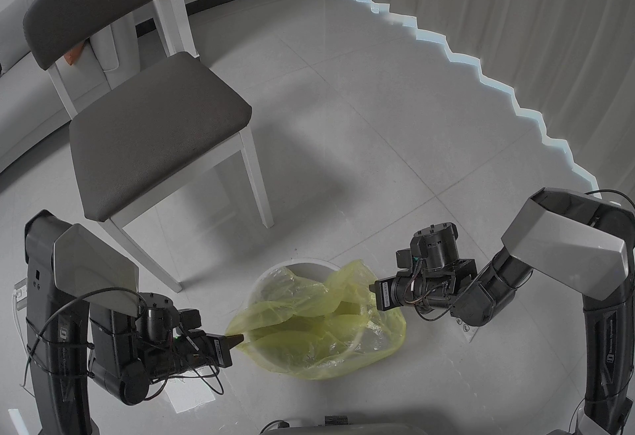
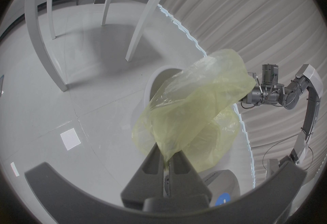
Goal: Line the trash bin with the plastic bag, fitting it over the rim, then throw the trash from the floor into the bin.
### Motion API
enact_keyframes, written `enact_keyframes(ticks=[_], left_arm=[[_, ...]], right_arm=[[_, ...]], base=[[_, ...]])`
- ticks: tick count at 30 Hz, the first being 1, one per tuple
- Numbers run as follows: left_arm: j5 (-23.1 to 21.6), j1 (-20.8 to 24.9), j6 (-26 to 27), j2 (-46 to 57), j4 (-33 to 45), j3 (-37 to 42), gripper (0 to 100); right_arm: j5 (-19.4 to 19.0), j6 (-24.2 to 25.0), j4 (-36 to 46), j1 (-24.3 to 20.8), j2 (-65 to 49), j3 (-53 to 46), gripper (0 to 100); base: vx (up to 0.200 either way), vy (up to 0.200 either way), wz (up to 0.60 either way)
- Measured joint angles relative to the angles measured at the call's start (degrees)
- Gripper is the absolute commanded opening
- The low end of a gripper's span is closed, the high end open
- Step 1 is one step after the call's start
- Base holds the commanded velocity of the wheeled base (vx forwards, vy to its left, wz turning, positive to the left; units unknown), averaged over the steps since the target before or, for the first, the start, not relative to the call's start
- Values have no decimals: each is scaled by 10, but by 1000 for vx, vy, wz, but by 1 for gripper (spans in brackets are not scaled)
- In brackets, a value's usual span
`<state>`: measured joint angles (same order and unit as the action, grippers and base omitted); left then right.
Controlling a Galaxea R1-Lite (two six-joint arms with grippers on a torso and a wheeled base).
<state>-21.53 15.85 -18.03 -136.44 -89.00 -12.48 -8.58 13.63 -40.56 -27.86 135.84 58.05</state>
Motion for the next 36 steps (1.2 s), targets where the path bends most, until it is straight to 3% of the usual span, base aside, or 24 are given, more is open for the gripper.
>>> enact_keyframes(ticks=[36], left_arm=[[18,-7,-4,11,0,0,0]], right_arm=[[0,-4,2,12,-8,-27,0]], base=[[0,0,0]])
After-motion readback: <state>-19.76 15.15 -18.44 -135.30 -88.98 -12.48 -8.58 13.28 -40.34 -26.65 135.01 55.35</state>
